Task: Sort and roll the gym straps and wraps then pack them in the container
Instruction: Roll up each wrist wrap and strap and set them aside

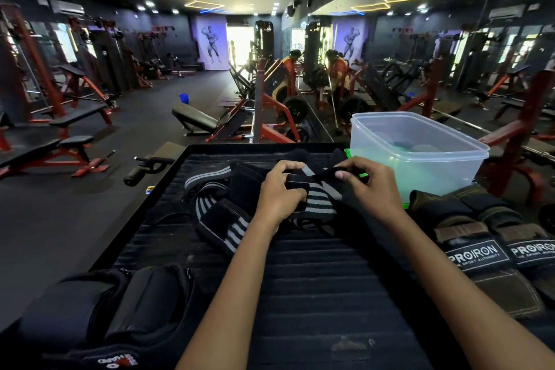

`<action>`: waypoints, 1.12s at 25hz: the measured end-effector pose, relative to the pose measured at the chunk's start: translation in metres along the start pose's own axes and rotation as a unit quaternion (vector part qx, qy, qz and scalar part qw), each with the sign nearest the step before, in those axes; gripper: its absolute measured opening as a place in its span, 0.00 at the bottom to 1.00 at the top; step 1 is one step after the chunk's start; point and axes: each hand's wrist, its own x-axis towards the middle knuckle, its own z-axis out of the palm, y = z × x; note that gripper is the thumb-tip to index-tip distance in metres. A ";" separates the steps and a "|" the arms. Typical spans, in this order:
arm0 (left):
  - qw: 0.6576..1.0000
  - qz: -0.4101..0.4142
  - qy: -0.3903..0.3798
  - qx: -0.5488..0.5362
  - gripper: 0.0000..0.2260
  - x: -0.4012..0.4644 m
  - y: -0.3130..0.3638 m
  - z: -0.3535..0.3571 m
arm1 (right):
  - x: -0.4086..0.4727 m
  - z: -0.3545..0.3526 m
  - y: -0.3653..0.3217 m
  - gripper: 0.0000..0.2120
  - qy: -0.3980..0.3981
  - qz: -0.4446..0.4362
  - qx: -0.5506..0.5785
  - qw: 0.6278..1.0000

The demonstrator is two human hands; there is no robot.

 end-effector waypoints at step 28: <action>0.970 -0.062 0.139 0.187 0.24 0.005 -0.007 -0.007 | 0.013 -0.027 -0.014 0.07 0.158 0.177 0.548 0.802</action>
